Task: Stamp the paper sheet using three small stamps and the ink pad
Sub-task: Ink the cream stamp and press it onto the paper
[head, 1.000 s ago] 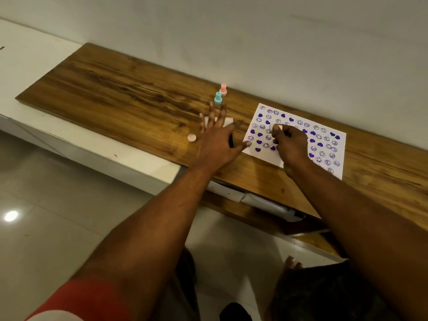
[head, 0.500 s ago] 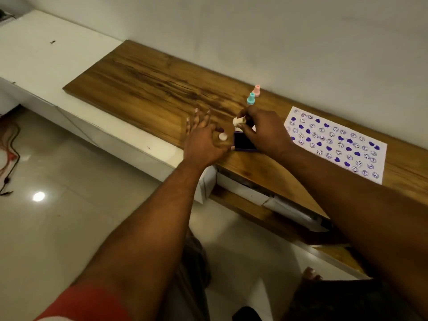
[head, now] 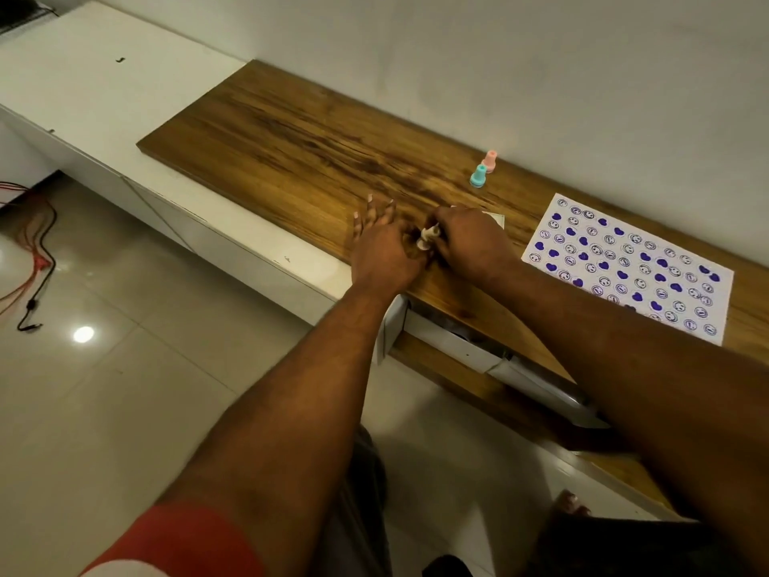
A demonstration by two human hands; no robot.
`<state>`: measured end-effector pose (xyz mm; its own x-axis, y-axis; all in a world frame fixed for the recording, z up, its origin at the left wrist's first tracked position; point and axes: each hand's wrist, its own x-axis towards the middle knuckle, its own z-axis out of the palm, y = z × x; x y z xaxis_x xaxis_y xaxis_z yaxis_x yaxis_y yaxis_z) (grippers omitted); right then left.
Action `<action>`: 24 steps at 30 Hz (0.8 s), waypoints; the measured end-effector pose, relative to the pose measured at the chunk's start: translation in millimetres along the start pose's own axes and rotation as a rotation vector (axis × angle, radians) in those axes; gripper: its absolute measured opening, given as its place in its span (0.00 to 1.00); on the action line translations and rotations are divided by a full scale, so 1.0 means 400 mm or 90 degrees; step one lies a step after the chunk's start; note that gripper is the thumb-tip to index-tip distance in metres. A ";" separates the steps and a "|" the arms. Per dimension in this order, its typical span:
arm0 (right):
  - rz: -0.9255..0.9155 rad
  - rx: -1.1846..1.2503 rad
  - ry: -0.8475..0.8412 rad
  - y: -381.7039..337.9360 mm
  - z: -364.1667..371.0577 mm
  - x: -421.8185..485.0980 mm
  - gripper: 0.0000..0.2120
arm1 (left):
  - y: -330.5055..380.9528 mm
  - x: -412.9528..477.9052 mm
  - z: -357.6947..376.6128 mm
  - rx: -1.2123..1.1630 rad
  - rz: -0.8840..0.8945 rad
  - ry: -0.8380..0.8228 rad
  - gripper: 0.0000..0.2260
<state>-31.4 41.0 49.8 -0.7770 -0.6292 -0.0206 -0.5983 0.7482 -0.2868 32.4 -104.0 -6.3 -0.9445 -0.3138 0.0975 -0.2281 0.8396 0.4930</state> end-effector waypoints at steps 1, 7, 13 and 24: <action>0.001 -0.002 -0.001 -0.001 0.003 0.001 0.11 | 0.001 0.001 0.001 -0.002 -0.004 0.004 0.20; 0.008 -0.038 -0.034 -0.017 0.019 0.006 0.12 | 0.005 0.008 -0.003 -0.006 -0.046 -0.002 0.18; 0.026 -0.072 -0.069 -0.032 0.014 0.029 0.11 | 0.012 0.010 -0.009 -0.002 -0.061 -0.013 0.14; 0.055 0.015 -0.065 -0.016 0.024 0.051 0.11 | 0.024 -0.002 -0.026 0.003 -0.069 -0.004 0.15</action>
<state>-41.8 21.4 42.1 -0.8004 -0.5822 -0.1430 -0.5249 0.7958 -0.3021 33.5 -100.5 7.3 -0.9156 -0.4003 0.0376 -0.3307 0.8030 0.4958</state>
